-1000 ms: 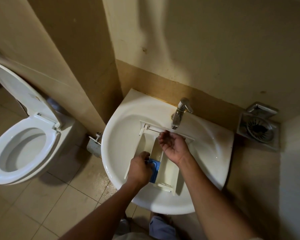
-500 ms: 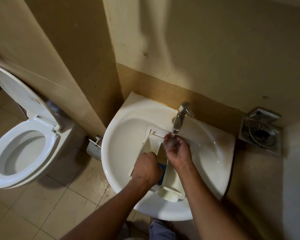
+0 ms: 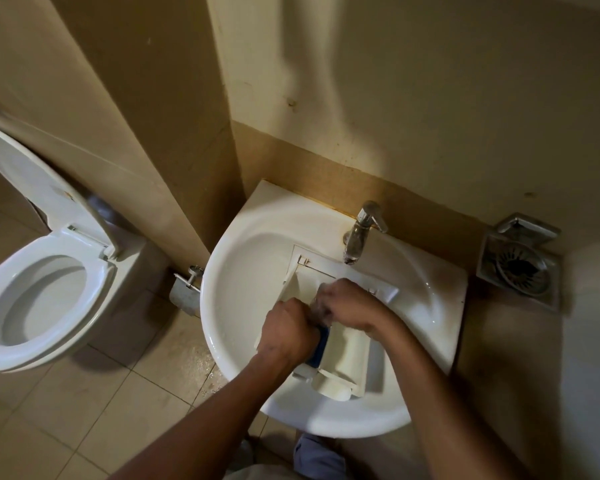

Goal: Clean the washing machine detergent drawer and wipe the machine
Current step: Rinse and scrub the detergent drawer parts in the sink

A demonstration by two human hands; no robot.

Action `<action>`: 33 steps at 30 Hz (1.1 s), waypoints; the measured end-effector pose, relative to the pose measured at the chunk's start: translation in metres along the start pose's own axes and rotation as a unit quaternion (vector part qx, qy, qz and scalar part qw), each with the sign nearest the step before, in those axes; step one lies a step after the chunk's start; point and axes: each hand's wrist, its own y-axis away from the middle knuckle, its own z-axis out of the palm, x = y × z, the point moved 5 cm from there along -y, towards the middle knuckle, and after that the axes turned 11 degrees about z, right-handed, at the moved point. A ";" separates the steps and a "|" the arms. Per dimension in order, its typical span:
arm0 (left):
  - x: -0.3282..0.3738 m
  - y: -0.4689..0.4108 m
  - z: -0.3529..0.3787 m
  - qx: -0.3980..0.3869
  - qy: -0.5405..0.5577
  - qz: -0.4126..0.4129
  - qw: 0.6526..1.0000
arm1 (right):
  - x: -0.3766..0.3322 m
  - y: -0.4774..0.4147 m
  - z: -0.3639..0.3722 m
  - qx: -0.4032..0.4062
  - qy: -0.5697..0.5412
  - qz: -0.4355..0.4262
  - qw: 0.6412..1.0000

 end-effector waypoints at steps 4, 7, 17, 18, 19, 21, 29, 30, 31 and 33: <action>-0.004 0.001 0.000 0.006 0.015 -0.007 1.000 | 0.005 -0.003 -0.024 0.157 -0.099 0.007 0.983; -0.003 0.002 -0.001 0.008 0.012 -0.007 1.000 | 0.017 -0.021 -0.019 0.058 -0.449 0.059 0.890; -0.005 0.002 -0.001 0.015 0.014 -0.011 1.000 | 0.019 -0.031 0.009 -0.117 -0.669 0.003 0.734; -0.007 0.001 -0.001 0.014 0.016 -0.012 1.000 | 0.020 -0.024 0.008 -0.104 -0.548 -0.010 0.830; -0.008 0.001 -0.001 0.012 0.019 -0.012 1.000 | 0.019 -0.014 0.010 -0.085 -0.377 -0.020 0.922; -0.009 0.003 0.000 0.008 0.019 -0.008 1.000 | 0.022 -0.004 0.008 -0.006 -0.054 -0.036 0.998; -0.011 0.009 0.002 0.024 0.006 0.005 1.000 | 0.027 -0.021 -0.005 -0.029 -0.610 0.043 0.791; -0.008 0.009 0.001 0.033 -0.001 0.010 0.999 | 0.026 -0.023 -0.002 -0.046 -0.651 0.040 0.756; -0.006 0.008 0.000 0.041 -0.008 0.013 0.999 | 0.023 -0.026 0.000 -0.061 -0.681 0.034 0.729; -0.001 0.006 -0.002 0.044 -0.025 0.019 0.999 | 0.020 -0.033 0.003 -0.076 -0.719 0.048 0.689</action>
